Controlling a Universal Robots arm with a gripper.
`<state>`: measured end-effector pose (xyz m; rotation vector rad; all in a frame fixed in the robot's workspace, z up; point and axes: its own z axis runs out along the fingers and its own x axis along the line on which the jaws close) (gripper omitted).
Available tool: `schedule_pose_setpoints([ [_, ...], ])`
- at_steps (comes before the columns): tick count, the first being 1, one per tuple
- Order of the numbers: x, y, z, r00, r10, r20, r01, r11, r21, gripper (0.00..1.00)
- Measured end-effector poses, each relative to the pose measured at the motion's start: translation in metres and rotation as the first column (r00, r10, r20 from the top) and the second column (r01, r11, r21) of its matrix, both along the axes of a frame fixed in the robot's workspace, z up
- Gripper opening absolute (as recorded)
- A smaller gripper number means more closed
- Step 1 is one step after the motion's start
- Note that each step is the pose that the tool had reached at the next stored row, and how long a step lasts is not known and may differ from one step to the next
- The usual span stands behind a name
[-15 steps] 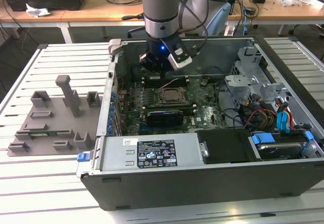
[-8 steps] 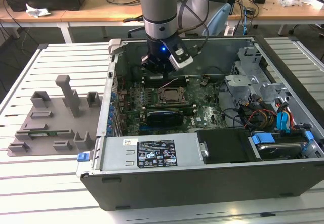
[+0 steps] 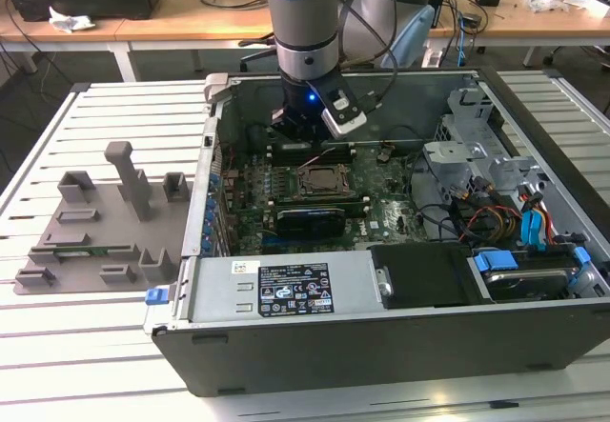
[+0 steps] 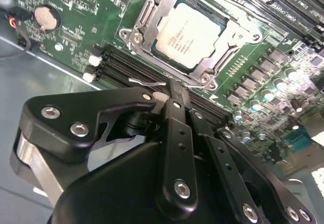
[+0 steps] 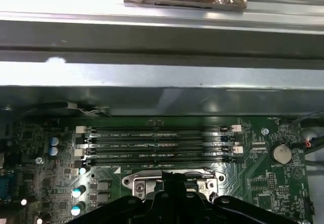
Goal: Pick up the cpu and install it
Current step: 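Install the first cpu locking lever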
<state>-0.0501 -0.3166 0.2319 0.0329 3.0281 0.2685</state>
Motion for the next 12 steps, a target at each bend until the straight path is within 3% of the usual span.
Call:
schedule_pose_setpoints([
  [6,0.0015,0.003,-0.0027,0.9999,-0.017,0.0003,0.017,0.9999,0.0001,0.11],
  [12,0.0015,0.0038,-0.0061,0.9998,-0.017,0.0106,0.017,0.9999,0.0022,0.11],
])
